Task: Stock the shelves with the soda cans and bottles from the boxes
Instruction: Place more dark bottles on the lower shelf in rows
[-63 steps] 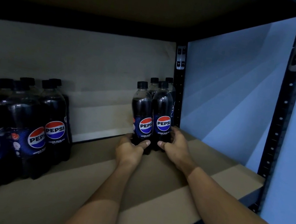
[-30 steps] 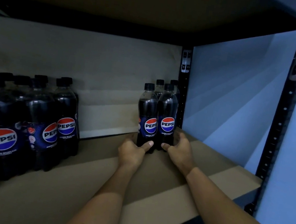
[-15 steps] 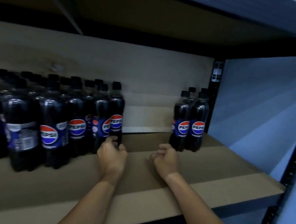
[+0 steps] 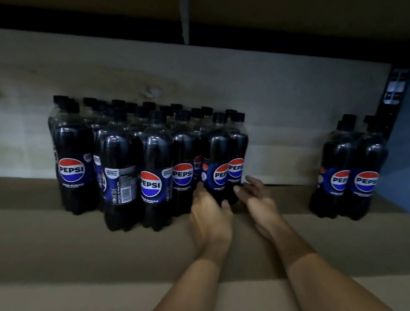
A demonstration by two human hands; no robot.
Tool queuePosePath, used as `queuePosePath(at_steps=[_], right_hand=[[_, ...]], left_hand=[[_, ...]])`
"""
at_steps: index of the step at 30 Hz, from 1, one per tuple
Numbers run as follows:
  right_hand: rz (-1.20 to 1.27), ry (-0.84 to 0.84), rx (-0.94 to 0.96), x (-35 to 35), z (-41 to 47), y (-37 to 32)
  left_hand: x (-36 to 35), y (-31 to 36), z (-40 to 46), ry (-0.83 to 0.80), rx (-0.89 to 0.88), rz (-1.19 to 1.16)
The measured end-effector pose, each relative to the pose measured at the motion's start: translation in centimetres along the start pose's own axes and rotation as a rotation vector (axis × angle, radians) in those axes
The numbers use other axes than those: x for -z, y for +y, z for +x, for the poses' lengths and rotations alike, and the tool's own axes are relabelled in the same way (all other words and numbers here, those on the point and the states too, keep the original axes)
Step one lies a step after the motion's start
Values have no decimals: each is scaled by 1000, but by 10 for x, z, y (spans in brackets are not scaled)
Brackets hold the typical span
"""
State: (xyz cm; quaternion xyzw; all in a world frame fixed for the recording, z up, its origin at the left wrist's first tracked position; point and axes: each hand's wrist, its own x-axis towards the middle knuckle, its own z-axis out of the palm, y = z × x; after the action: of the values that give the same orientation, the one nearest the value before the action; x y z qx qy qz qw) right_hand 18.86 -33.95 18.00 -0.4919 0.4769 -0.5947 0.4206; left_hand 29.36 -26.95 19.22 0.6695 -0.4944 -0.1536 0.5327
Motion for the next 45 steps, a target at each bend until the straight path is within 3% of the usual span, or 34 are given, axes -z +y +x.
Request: queuePosePath(at_steps=[3,17,32,37,45], right_hand=[[58,-85,11,-5,10,0],[55,-57,68,1,21,7],[-152,82,169,44,-51,-4],[-270,178,114,52,-77,-10],[-280,175,85,56,-113,-23]], left_hand=[[-11,-1,8,-4,9,-45],[-15,-7,21,21,56,-132],[5,-15,-1,-216,-58,-272],[18,-11,-20,-245,-94,-310],[15,-22,-24,-364,-79,-256]])
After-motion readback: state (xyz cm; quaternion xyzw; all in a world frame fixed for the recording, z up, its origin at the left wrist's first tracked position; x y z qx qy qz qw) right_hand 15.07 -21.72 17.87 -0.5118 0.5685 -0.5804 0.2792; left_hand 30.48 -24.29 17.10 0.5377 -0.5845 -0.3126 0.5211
